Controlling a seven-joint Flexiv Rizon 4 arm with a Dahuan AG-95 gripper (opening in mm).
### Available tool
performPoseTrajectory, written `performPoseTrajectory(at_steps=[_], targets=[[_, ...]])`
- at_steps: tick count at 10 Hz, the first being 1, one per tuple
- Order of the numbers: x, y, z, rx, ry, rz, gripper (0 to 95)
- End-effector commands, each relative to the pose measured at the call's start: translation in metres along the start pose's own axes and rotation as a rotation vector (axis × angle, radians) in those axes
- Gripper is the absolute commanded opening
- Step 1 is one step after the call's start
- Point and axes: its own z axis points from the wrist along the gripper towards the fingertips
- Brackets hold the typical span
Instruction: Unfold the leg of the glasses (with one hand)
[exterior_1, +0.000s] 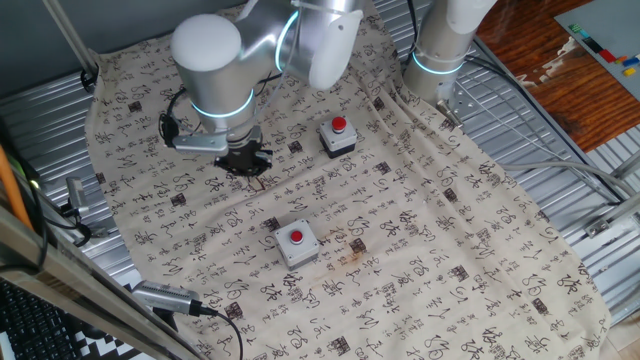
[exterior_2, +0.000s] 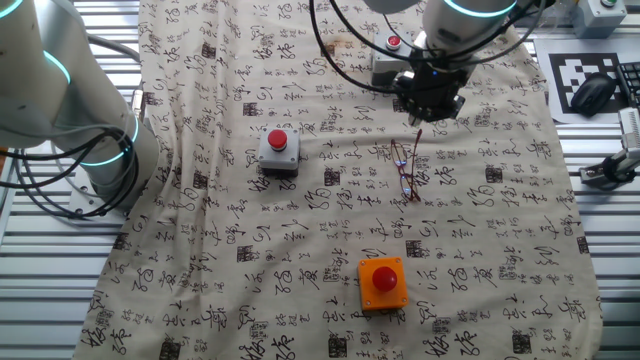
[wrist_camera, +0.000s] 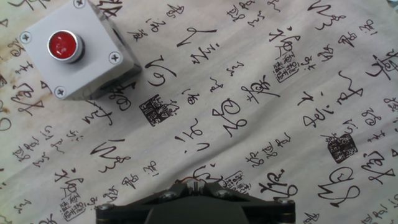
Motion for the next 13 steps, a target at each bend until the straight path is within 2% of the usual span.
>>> performPoseTrajectory(at_steps=[1,8,13], targets=[[0.001,-0.001,0.0,0.0,0.001,-0.002,0.0],[0.009,-0.011,-0.004,-0.003,0.0,-0.026,0.0],[0.006,-0.007,-0.008,-0.01,-0.006,-0.009,0.0]])
